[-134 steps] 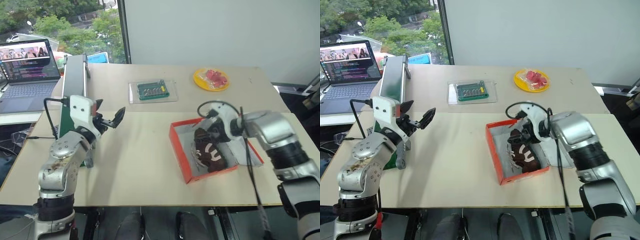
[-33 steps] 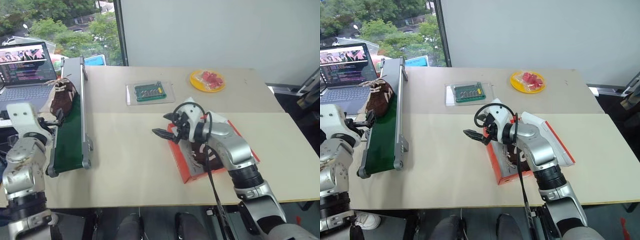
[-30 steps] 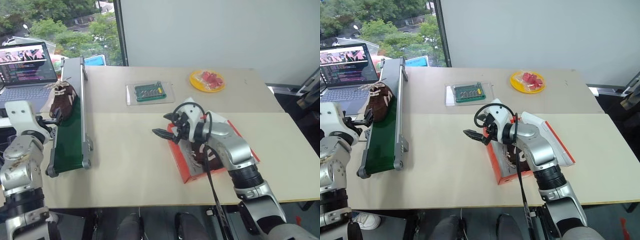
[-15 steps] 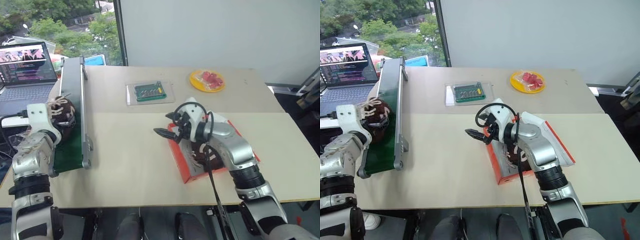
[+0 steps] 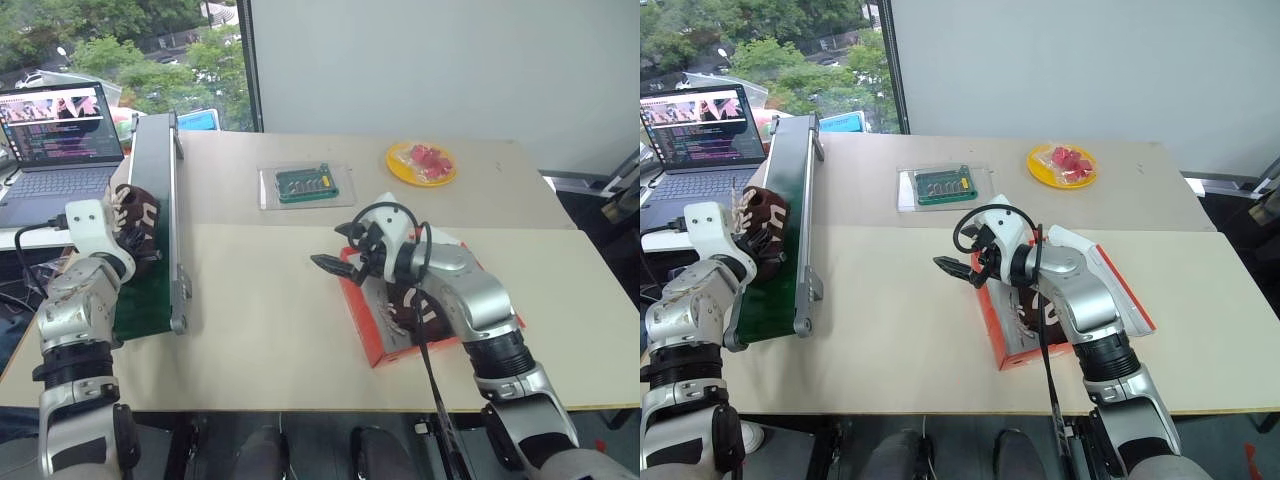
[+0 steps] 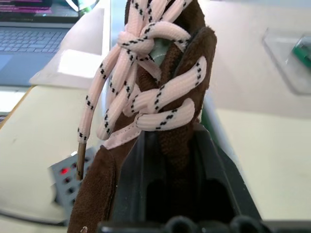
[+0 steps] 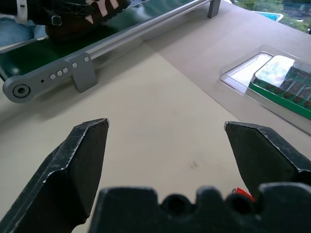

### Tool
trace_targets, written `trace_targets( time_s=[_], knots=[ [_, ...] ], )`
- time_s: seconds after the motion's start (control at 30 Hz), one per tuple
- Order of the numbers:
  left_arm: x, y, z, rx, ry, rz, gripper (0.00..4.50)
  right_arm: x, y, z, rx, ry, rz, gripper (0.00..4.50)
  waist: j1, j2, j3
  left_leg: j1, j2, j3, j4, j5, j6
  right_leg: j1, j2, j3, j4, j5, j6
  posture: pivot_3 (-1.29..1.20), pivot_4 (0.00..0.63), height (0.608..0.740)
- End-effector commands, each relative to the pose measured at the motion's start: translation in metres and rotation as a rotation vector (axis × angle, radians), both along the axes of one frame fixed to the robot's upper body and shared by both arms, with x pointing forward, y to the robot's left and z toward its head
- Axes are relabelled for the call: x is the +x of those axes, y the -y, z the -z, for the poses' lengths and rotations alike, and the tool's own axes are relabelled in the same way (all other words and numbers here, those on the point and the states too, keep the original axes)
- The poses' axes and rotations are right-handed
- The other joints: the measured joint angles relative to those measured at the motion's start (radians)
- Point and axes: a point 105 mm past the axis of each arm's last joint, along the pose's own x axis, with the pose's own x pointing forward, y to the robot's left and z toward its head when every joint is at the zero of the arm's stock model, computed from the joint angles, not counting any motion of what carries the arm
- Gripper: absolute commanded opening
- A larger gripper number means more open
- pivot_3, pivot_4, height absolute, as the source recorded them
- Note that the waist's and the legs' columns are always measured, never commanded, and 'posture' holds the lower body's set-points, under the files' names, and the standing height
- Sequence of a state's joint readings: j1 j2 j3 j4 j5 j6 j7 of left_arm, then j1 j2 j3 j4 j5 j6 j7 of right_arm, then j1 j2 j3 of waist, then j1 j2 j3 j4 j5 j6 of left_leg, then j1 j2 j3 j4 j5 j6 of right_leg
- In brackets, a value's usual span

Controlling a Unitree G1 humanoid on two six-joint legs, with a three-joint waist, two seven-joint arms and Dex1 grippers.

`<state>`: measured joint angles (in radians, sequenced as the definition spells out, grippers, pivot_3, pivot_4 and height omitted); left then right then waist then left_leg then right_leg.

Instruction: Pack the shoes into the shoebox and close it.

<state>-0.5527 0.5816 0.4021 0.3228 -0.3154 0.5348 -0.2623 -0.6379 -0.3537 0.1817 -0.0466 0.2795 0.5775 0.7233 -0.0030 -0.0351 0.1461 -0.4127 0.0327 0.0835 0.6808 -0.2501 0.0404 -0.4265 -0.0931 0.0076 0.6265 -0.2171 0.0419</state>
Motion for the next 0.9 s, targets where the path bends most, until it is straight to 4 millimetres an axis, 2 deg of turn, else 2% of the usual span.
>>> trace_targets(
  time_s=[0.03, 0.13, 0.17, 0.27, 0.33, 0.4, 0.6, 0.8, 0.9],
  knots=[
    [0.005, 0.022, -0.056, 0.017, 0.168, 0.066, 0.27, -0.002, 0.002, -0.020, 0.047, 0.049, 0.000, 4.50, -0.002, 0.000, 0.000, -0.001, 0.000, 0.000, 0.000, 0.000, 0.000, -0.001, 0.000, 0.000, 0.000, 0.000, 0.000, 0.00, 0.150, 0.740],
    [0.009, 0.046, -0.076, -0.018, 0.227, 0.148, 0.27, 0.000, 0.002, -0.033, 0.133, 0.037, 0.014, 4.50, -0.001, 0.000, 0.000, -0.002, 0.000, 0.000, 0.000, 0.000, 0.000, -0.002, 0.000, 0.000, 0.000, 0.000, 0.000, 0.00, 0.150, 0.740],
    [0.010, 0.059, -0.082, -0.034, 0.243, 0.192, 0.27, 0.002, 0.003, -0.043, 0.205, 0.019, 0.025, 4.50, -0.002, 0.000, 0.000, -0.002, 0.000, 0.000, 0.000, 0.000, 0.000, -0.002, 0.000, 0.000, 0.000, 0.000, 0.000, 0.00, 0.150, 0.740],
    [0.010, 0.112, -0.097, -0.076, 0.275, 0.379, 0.27, 0.010, 0.013, -0.074, 0.442, -0.065, 0.070, 4.50, -0.005, 0.000, 0.000, -0.002, 0.000, 0.000, 0.000, 0.000, 0.000, -0.001, 0.000, 0.000, 0.001, 0.000, 0.000, 0.00, 0.150, 0.740],
    [0.010, 0.150, -0.098, -0.090, 0.268, 0.504, 0.27, 0.015, 0.022, -0.092, 0.576, -0.116, 0.087, 4.50, 0.000, 0.000, 0.000, -0.002, 0.000, -0.001, 0.001, 0.001, -0.001, -0.001, 0.000, 0.000, 0.001, 0.000, 0.000, 0.00, 0.150, 0.740],
    [0.009, 0.178, -0.098, -0.097, 0.258, 0.592, 0.27, 0.019, 0.030, -0.105, 0.666, -0.153, 0.097, 4.50, 0.003, 0.000, 0.000, -0.002, 0.000, -0.001, 0.001, 0.001, -0.001, -0.001, 0.000, 0.000, 0.001, 0.000, 0.000, 0.00, 0.150, 0.740],
    [0.007, 0.229, -0.105, -0.126, 0.267, 0.752, 0.27, 0.025, 0.044, -0.120, 0.774, -0.245, 0.118, 4.50, -0.012, 0.000, 0.000, -0.002, 0.000, 0.000, 0.000, 0.001, -0.001, -0.002, 0.001, 0.001, 0.000, 0.000, 0.000, 0.00, 0.150, 0.740],
    [0.005, 0.257, -0.118, -0.165, 0.295, 0.825, 0.27, 0.021, 0.045, -0.121, 0.824, -0.303, 0.116, 4.50, -0.015, 0.001, 0.001, -0.002, 0.000, 0.000, 0.000, 0.001, 0.000, -0.002, 0.001, 0.002, 0.000, 0.000, 0.000, 0.00, 0.150, 0.740],
    [0.001, 0.271, -0.117, -0.204, 0.288, 0.849, 0.27, 0.021, 0.047, -0.122, 0.842, -0.310, 0.125, 4.50, -0.013, 0.001, 0.001, -0.002, 0.000, 0.000, 0.000, 0.001, 0.000, -0.002, 0.001, 0.002, 0.000, 0.000, 0.000, 0.00, 0.150, 0.740]
  ],
)
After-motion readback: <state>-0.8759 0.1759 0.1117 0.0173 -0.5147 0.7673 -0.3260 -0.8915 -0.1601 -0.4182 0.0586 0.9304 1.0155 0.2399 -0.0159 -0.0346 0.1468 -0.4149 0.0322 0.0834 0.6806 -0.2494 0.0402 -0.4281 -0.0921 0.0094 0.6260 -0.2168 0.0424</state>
